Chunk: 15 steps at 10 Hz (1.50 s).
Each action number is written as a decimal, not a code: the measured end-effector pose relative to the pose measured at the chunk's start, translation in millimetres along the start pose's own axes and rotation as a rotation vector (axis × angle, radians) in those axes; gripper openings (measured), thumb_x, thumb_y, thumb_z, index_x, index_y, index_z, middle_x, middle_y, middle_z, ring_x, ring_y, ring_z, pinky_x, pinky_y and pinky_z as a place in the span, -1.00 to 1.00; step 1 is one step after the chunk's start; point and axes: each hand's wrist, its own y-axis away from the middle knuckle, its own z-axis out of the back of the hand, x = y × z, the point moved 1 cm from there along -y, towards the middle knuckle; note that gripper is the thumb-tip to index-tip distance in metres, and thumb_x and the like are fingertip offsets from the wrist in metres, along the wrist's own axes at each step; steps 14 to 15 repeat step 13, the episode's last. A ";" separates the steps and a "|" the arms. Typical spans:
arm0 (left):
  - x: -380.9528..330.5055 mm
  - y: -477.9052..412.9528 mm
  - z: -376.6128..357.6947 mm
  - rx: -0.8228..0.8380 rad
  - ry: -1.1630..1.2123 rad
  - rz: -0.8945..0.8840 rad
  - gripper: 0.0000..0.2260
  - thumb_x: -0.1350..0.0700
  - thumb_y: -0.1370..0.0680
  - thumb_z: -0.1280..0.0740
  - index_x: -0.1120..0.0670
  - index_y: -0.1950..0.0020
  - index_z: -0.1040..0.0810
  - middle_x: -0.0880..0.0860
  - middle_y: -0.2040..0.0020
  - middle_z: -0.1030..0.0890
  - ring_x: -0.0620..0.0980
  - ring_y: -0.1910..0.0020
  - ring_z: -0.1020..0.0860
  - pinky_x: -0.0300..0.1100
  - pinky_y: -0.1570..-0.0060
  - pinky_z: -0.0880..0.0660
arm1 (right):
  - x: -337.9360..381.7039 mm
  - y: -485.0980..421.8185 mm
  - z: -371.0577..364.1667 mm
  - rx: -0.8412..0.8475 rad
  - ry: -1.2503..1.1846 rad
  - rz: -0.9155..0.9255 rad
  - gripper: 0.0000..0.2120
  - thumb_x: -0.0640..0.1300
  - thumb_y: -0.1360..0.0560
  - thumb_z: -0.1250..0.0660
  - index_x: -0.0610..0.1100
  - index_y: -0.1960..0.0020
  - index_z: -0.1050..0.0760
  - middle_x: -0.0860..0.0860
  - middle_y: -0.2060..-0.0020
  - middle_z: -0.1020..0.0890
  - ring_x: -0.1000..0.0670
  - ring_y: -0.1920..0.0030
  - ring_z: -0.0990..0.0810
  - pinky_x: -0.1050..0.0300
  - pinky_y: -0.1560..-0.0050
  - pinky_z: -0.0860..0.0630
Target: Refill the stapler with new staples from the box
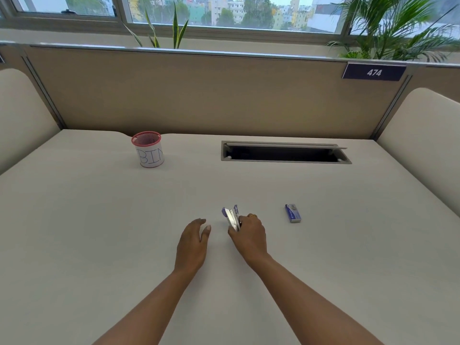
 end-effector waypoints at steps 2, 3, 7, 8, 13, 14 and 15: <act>20.4 -8.6 1.5 0.097 -0.351 -0.063 -0.55 -0.03 -0.62 -0.04 0.11 -0.48 -0.17 0.05 -0.54 -0.10 -0.02 -0.53 0.02 -0.10 -0.47 0.11 | -8.4 -14.6 3.2 0.022 0.040 -0.087 -0.77 -0.16 -0.47 -0.24 -0.32 0.01 -0.51 -0.18 -0.01 -0.51 -0.11 0.13 -0.48 0.18 0.16 -0.29; 26.0 -9.1 2.0 0.148 -0.370 -0.042 -0.53 -0.01 -0.63 -0.02 0.11 -0.50 -0.10 0.05 -0.55 -0.04 -0.02 -0.53 0.06 -0.13 -0.47 0.13 | -12.4 -17.7 3.1 0.015 0.018 -0.118 -0.79 -0.19 -0.46 -0.25 -0.33 0.02 -0.50 -0.19 -0.03 -0.51 -0.09 0.15 -0.45 0.18 0.16 -0.30; 26.8 -8.1 2.3 0.142 -0.427 -0.070 -0.53 -0.01 -0.63 -0.01 0.10 -0.51 -0.07 0.03 -0.55 -0.02 -0.03 -0.53 0.06 -0.17 -0.46 0.14 | -18.0 -19.4 1.7 -0.018 0.011 -0.139 -0.75 -0.14 -0.50 -0.25 -0.33 -0.02 -0.49 -0.20 -0.05 -0.49 -0.17 -0.01 -0.54 0.16 0.14 -0.34; 26.8 -6.7 2.4 0.149 -0.440 -0.070 -0.53 -0.01 -0.63 0.00 0.10 -0.51 -0.07 0.04 -0.55 -0.02 -0.03 -0.53 0.06 -0.16 -0.46 0.14 | -18.3 -18.5 2.8 -0.012 0.020 -0.136 -0.70 -0.08 -0.51 -0.26 -0.32 -0.05 -0.49 -0.19 -0.06 -0.49 -0.16 -0.03 -0.54 0.18 0.13 -0.33; 14.2 -16.5 15.2 0.179 -0.538 -0.092 -0.49 -0.09 -0.62 0.09 0.12 -0.52 -0.04 0.05 -0.55 0.00 -0.02 -0.53 0.10 -0.12 -0.48 0.14 | -19.0 -23.6 8.3 -0.117 0.447 0.013 -0.55 0.00 -0.62 0.08 -0.20 -0.40 -0.27 -0.14 -0.44 -0.30 -0.10 -0.50 -0.11 -0.07 -0.49 0.01; 14.2 -16.5 15.2 0.179 -0.538 -0.092 -0.49 -0.09 -0.62 0.09 0.12 -0.52 -0.04 0.05 -0.55 0.00 -0.02 -0.53 0.10 -0.12 -0.48 0.14 | -19.0 -23.6 8.3 -0.117 0.447 0.013 -0.55 0.00 -0.62 0.08 -0.20 -0.40 -0.27 -0.14 -0.44 -0.30 -0.10 -0.50 -0.11 -0.07 -0.49 0.01; 14.2 -16.5 15.2 0.179 -0.538 -0.092 -0.49 -0.09 -0.62 0.09 0.12 -0.52 -0.04 0.05 -0.55 0.00 -0.02 -0.53 0.10 -0.12 -0.48 0.14 | -19.0 -23.6 8.3 -0.117 0.447 0.013 -0.55 0.00 -0.62 0.08 -0.20 -0.40 -0.27 -0.14 -0.44 -0.30 -0.10 -0.50 -0.11 -0.07 -0.49 0.01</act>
